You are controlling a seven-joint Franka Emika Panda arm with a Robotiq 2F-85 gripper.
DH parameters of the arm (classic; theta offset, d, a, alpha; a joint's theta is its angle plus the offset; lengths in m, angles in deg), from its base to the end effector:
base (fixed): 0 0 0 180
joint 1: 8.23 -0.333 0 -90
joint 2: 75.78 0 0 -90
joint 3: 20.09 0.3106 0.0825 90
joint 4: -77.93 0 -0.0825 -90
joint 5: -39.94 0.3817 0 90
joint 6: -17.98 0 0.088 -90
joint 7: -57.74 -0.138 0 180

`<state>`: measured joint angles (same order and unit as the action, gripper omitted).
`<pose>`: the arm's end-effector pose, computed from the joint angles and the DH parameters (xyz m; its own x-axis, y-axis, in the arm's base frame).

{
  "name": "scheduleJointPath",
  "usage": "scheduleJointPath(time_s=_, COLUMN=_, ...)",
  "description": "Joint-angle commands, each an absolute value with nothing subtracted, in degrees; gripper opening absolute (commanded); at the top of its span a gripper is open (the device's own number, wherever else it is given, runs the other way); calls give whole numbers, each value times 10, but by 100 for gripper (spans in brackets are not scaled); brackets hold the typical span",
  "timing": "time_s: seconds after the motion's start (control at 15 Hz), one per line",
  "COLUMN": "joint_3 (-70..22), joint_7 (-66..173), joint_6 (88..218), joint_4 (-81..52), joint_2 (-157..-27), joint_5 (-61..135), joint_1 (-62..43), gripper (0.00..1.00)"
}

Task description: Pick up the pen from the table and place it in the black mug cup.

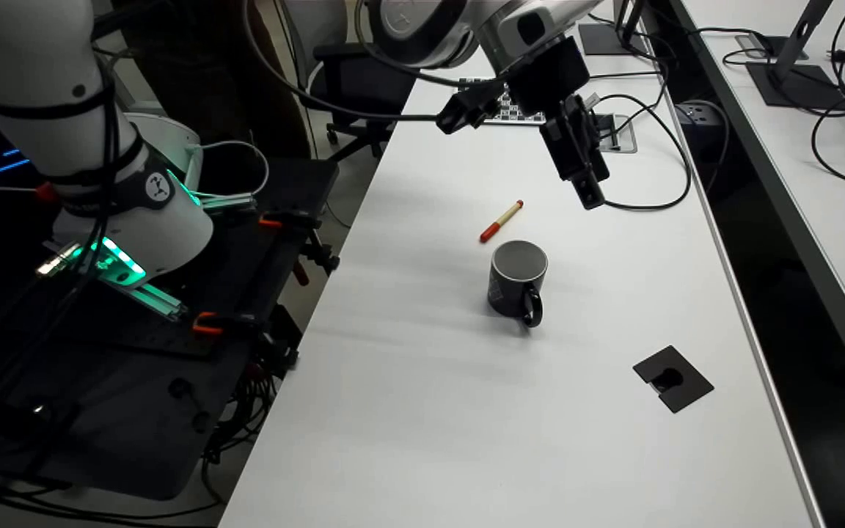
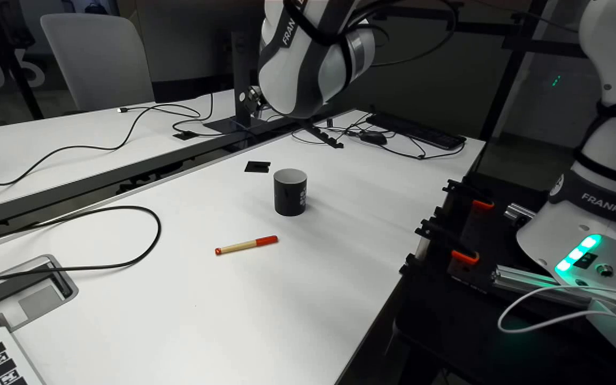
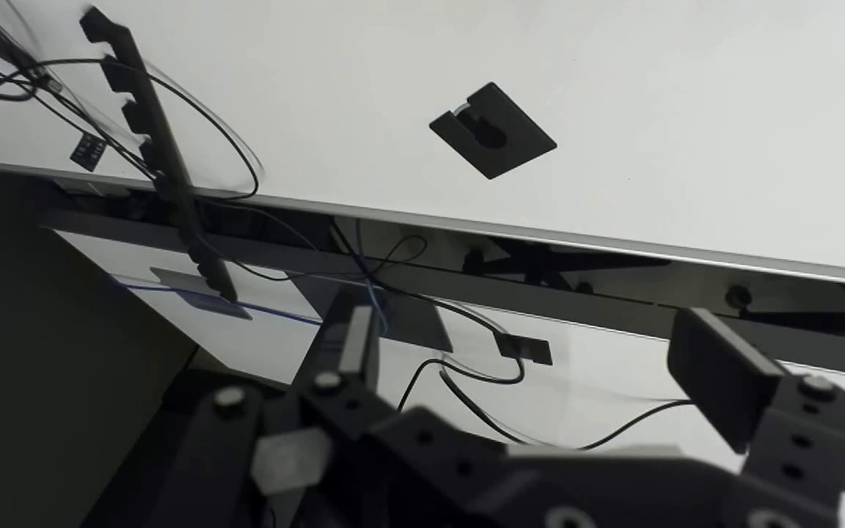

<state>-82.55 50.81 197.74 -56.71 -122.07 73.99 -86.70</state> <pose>0.5478 0.0816 0.2150 0.7915 -0.0035 0.6112 -0.2479 -0.9159 0.3158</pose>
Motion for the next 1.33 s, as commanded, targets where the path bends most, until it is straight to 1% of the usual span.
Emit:
scheduleJointPath(time_s=0.0, joint_3=-825, joint_7=465, joint_6=1986, joint_4=-574, joint_2=-1209, joint_5=684, joint_1=-860, gripper=100)
scheduleJointPath(time_s=0.2, joint_3=-825, joint_7=441, joint_6=1979, joint_4=-565, joint_2=-1214, joint_5=663, joint_1=-857, gripper=100)
scheduleJointPath(time_s=0.6, joint_3=-808, joint_7=384, joint_6=1931, joint_4=-506, joint_2=-1212, joint_5=616, joint_1=-849, gripper=100)
scheduleJointPath(time_s=0.93, joint_3=-732, joint_7=442, joint_6=1908, joint_4=-467, joint_2=-1150, joint_5=526, joint_1=-794, gripper=100)
scheduleJointPath(time_s=1.27, joint_3=-665, joint_7=479, joint_6=1846, joint_4=-446, joint_2=-1126, joint_5=419, joint_1=-737, gripper=100)
